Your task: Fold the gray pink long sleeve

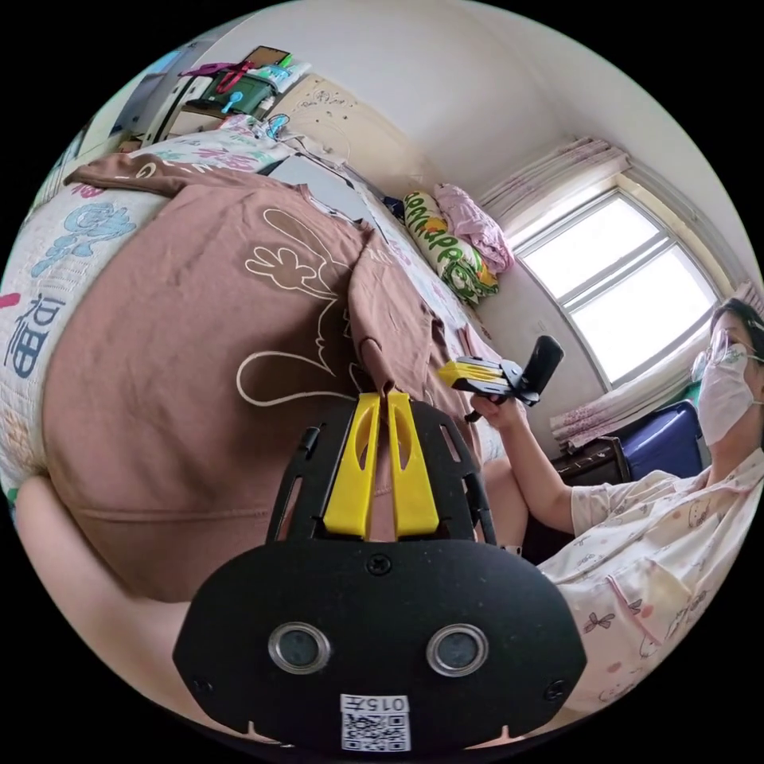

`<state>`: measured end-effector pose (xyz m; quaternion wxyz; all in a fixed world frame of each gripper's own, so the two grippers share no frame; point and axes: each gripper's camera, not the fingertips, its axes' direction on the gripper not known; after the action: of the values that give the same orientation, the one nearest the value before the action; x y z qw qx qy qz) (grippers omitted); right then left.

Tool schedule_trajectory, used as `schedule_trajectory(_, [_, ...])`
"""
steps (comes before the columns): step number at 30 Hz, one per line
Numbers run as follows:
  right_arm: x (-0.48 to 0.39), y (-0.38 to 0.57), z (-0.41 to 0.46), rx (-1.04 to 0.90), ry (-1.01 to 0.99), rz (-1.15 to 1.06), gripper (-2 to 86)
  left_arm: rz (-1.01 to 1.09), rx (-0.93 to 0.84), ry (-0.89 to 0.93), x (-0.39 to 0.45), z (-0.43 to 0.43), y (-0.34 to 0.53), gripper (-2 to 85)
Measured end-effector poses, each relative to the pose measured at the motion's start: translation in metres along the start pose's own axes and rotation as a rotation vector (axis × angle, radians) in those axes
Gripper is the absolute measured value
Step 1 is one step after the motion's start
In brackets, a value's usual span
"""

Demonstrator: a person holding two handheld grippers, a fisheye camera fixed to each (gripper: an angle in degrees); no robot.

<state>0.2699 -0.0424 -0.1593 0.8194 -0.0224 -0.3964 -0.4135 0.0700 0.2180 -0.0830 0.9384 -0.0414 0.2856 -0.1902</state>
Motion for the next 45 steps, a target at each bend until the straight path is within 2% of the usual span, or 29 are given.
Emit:
schedule_trajectory(4, [0.032, -0.010, -0.013, -0.051, 0.006, 0.016, 0.0, -0.003, -0.034, -0.050, -0.001, 0.007, 0.004, 0.1])
schedule_trajectory(7, [0.086, -0.009, -0.060, 0.062, -0.050, 0.170, 1.7, -0.017, -0.138, -0.113, -0.006, 0.011, -0.005, 1.3])
schedule_trajectory(9, [0.151, 0.011, -0.122, 0.275, -0.112, 0.379, 3.0, 0.009, -0.208, -0.182, -0.008, -0.010, -0.023, 3.5])
schedule_trajectory(10, [0.168, 0.020, -0.137, 0.333, -0.117, 0.440, 3.2, 0.021, -0.206, -0.212, -0.007, -0.018, -0.030, 4.2])
schedule_trajectory(12, [0.240, 0.061, -0.184, 0.523, -0.119, 0.738, 4.3, 0.084, -0.150, -0.322, -0.003, -0.052, -0.074, 6.4])
schedule_trajectory(15, [0.313, 0.089, -0.206, 0.524, -0.101, 1.034, 7.1, 0.196, -0.056, -0.352, 0.016, -0.054, -0.165, 7.9])
schedule_trajectory(17, [0.345, 0.091, -0.205, 0.497, -0.137, 1.108, 9.6, 0.260, -0.040, -0.283, 0.030, -0.023, -0.229, 9.4])
schedule_trajectory(20, [0.386, 0.088, -0.201, 0.461, -0.138, 1.194, 11.1, 0.306, -0.049, -0.149, 0.042, 0.066, -0.327, 11.0])
schedule_trajectory(23, [0.414, 0.095, -0.200, 0.512, -0.140, 1.241, 11.0, 0.250, -0.135, -0.068, 0.042, 0.172, -0.410, 11.8])
schedule_trajectory(27, [0.449, 0.102, -0.203, 0.545, -0.180, 1.267, 9.0, 0.152, -0.086, -0.112, 0.033, 0.262, -0.485, 13.0])
schedule_trajectory(32, [0.472, 0.102, -0.210, 0.522, -0.121, 1.267, 4.8, 0.126, -0.155, -0.105, 0.027, 0.338, -0.528, 12.3])
schedule_trajectory(35, [0.477, 0.110, -0.211, 0.546, -0.118, 1.290, 2.9, 0.175, -0.266, -0.127, 0.032, 0.377, -0.543, 6.5])
schedule_trajectory(36, [0.477, 0.116, -0.215, 0.576, -0.099, 1.310, 2.4, 0.217, -0.254, -0.153, 0.038, 0.382, -0.545, 2.5])
schedule_trajectory(38, [0.479, 0.129, -0.219, 0.621, -0.093, 1.340, 2.1, 0.248, -0.238, -0.170, 0.043, 0.388, -0.548, 1.5])
schedule_trajectory(40, [0.483, 0.136, -0.212, 0.618, -0.140, 1.351, 1.9, 0.272, -0.240, -0.204, 0.046, 0.398, -0.547, 1.1])
schedule_trajectory(42, [0.475, 0.133, -0.204, 0.597, -0.095, 1.334, 1.9, 0.300, -0.226, -0.231, 0.046, 0.407, -0.542, 1.5])
schedule_trajectory(45, [0.460, 0.129, -0.194, 0.577, -0.065, 1.303, 2.6, 0.248, -0.202, -0.185, 0.032, 0.403, -0.541, 3.4])
